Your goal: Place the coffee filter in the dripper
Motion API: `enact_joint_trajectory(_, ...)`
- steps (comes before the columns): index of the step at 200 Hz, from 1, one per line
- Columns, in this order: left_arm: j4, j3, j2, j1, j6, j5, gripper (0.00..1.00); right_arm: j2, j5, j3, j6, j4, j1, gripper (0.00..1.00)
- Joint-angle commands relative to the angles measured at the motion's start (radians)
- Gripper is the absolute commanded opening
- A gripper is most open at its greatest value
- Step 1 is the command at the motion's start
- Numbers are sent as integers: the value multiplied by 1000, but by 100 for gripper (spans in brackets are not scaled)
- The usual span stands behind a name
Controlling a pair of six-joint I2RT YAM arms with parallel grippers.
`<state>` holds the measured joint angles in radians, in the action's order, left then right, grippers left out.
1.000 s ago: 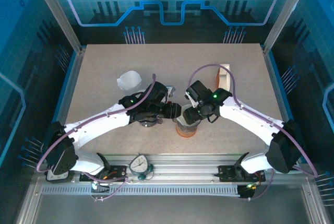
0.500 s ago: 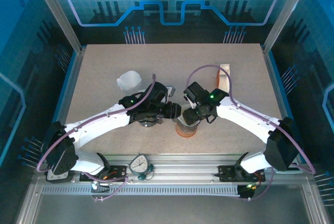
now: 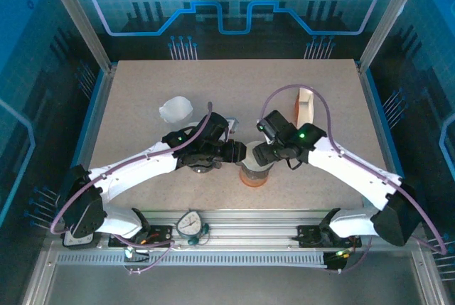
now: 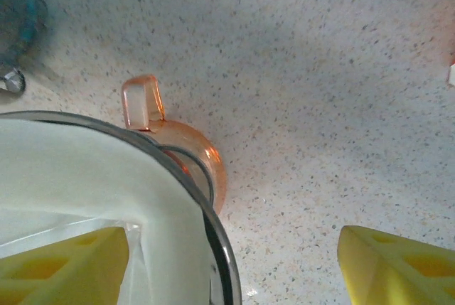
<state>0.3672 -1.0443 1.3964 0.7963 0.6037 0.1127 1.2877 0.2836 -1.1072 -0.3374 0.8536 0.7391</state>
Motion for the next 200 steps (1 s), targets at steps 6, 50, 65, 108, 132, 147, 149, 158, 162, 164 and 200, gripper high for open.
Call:
enact_joint_trajectory(6, -13, 14, 14, -6, 21, 24, 41, -53, 30, 18, -23, 18, 28, 78)
enact_joint_trajectory(50, -14, 16, 14, -6, 24, 24, 41, -103, 34, 63, -40, 23, 59, 78)
enact_joint_trajectory(65, -15, 16, 14, -6, 23, 24, 41, -113, 36, 70, -45, 25, 62, 78)
enact_joint_trajectory(108, -17, 13, 19, -6, 23, 22, 41, -155, 76, 22, -45, 34, 66, 79)
enact_joint_trajectory(132, -19, 12, 19, -7, 28, 18, 42, -218, 101, 20, -52, -2, 64, 79)
enact_joint_trajectory(147, -13, 5, 18, -6, 28, 17, 45, -256, 101, 40, -62, -26, 65, 80)
enact_joint_trajectory(149, -12, 4, 17, -6, 29, 15, 45, -258, 99, 43, -63, -29, 64, 79)
enact_joint_trajectory(158, -7, 0, 14, -6, 28, 8, 47, -278, 95, 55, -69, -44, 64, 80)
enact_joint_trajectory(162, -6, -1, 12, -6, 29, 6, 48, -286, 95, 61, -73, -50, 64, 80)
enact_joint_trajectory(164, -7, -2, 11, -6, 28, 5, 48, -290, 95, 65, -73, -52, 63, 80)
enact_joint_trajectory(200, -5, -15, -9, -6, 38, -6, 56, -355, 95, 117, -88, -110, 65, 80)
